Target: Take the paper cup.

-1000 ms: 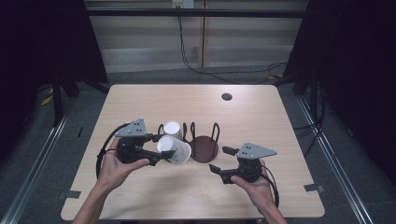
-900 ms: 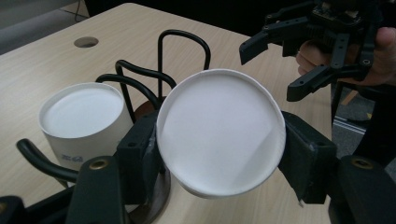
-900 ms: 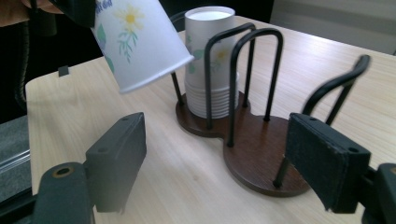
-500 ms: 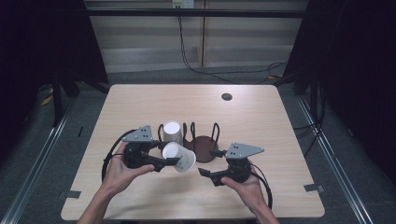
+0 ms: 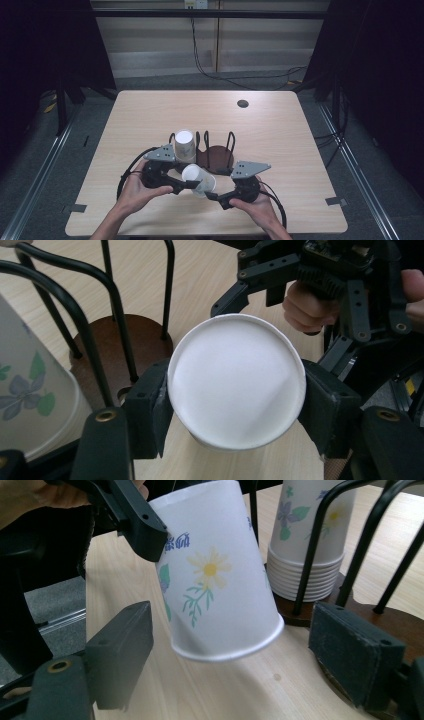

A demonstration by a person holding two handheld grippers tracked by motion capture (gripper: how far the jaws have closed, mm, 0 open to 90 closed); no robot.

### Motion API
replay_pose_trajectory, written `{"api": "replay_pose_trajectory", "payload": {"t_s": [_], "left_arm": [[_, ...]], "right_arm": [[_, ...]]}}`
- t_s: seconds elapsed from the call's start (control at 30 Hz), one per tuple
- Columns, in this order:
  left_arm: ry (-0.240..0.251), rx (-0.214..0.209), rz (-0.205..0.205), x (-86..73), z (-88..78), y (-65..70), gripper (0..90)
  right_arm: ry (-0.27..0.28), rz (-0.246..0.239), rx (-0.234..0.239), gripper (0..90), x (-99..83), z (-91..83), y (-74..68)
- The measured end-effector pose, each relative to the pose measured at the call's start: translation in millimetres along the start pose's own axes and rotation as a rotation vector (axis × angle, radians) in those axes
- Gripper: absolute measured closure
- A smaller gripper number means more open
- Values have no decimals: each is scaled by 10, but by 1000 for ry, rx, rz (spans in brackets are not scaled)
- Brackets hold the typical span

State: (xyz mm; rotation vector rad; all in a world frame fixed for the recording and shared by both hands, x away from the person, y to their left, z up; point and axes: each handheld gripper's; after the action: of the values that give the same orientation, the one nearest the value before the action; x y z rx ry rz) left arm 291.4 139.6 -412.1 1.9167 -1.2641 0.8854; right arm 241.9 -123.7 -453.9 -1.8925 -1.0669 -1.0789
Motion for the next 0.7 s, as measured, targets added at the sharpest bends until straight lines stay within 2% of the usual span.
{"api": "replay_pose_trajectory", "payload": {"t_s": [0.27,0.57,0.7], "left_arm": [[6,-45,-14,36,29,45,368],[-5,-75,-18,56,71,84,368],[9,-92,-18,97,48,106,368]], "right_arm": [[-2,-28,32,174,-20,38,-23],[-11,-53,40,174,-39,105,-62],[0,-66,36,180,-30,111,-78]]}}
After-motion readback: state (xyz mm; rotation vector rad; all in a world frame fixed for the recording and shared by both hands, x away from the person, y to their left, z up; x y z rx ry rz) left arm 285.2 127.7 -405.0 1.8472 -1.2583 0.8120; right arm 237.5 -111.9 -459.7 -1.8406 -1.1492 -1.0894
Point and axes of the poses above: each handheld gripper's, and its own axes: z roughly forward along the jaws, x roughly out of its top, y roughly to its right, and after that the axes turned 5 degrees about x, right-handed
